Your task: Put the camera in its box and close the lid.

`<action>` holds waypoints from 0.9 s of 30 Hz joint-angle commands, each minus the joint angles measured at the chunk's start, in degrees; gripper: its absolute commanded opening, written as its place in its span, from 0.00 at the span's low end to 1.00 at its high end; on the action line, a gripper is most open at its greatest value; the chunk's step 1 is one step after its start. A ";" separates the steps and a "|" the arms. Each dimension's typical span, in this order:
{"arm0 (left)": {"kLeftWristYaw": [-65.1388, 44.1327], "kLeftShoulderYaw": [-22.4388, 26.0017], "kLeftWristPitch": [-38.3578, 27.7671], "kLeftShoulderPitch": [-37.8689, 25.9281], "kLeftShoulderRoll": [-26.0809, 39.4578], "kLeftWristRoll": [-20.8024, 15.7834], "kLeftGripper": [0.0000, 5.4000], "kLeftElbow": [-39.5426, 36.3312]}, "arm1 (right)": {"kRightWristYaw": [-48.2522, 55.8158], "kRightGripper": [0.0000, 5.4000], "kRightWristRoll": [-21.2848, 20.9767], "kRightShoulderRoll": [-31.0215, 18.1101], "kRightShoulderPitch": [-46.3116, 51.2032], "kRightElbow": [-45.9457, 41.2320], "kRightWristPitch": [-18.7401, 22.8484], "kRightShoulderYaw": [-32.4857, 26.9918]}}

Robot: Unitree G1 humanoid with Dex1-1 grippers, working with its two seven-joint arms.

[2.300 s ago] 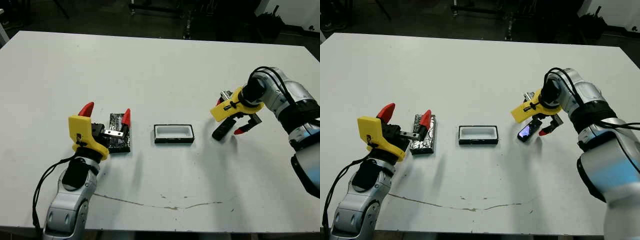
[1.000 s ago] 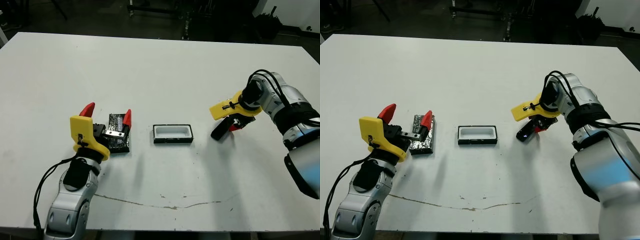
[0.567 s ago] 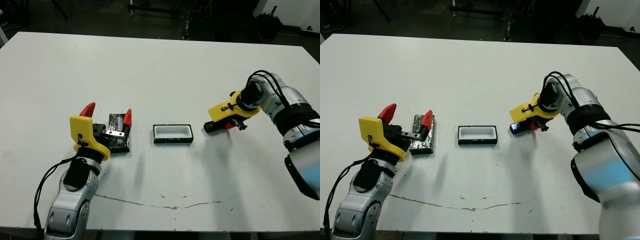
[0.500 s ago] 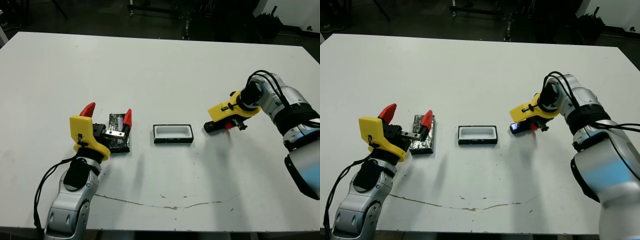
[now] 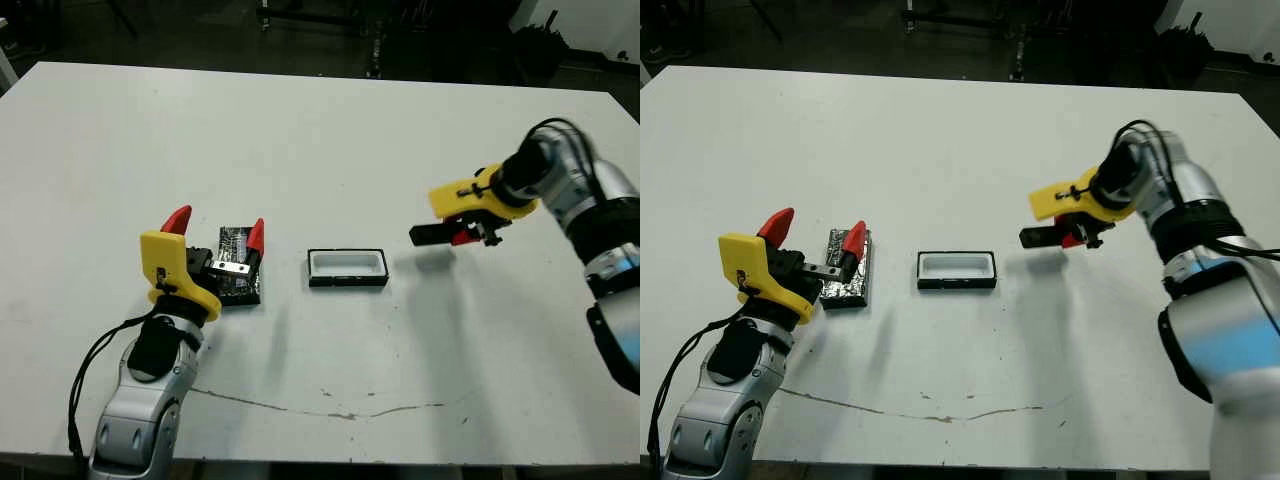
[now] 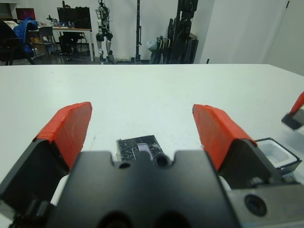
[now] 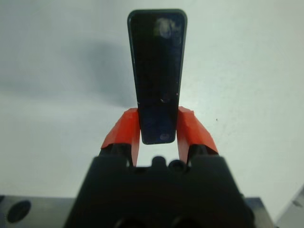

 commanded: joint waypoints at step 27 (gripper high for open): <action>2.24 -2.29 4.13 0.52 -1.63 -0.12 1.00 -2.43 | 10.03 0.31 11.08 5.34 -0.82 -14.42 31.95 -1.14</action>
